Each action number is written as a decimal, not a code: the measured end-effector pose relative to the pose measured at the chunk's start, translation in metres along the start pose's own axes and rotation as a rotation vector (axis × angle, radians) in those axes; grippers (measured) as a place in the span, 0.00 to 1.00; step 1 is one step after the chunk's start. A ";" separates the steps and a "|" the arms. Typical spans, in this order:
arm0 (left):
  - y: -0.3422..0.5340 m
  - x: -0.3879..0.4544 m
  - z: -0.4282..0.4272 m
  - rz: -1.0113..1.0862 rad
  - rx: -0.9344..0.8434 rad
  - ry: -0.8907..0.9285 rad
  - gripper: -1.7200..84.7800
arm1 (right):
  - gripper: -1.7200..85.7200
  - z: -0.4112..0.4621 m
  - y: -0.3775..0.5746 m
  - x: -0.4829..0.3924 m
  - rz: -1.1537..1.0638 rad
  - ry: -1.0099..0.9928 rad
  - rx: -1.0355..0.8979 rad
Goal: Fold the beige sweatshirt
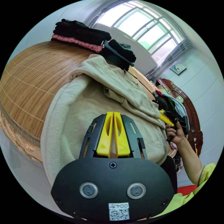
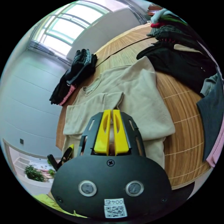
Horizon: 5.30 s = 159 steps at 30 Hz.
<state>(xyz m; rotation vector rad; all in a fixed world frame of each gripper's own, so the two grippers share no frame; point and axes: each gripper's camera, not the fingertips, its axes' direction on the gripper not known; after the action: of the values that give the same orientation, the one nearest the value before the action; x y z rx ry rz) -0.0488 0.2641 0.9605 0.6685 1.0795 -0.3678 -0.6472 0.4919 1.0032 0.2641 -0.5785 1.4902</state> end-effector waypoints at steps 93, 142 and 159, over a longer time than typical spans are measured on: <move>0.066 -0.051 -0.045 -0.013 -0.015 0.175 0.05 | 0.09 -0.003 0.026 0.070 -0.096 0.192 0.016; 0.005 -0.062 -0.228 0.150 -0.349 0.118 0.14 | 0.13 -0.053 0.132 0.033 -0.411 0.267 -0.064; 0.135 0.052 -0.207 0.363 -0.386 -0.354 0.07 | 0.21 -0.078 0.156 0.106 -0.269 0.264 -0.445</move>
<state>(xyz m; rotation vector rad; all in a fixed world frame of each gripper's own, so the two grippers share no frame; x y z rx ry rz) -0.0899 0.5042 0.8938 0.4199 0.6474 0.0409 -0.7871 0.6352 0.9638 -0.1936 -0.6164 1.0809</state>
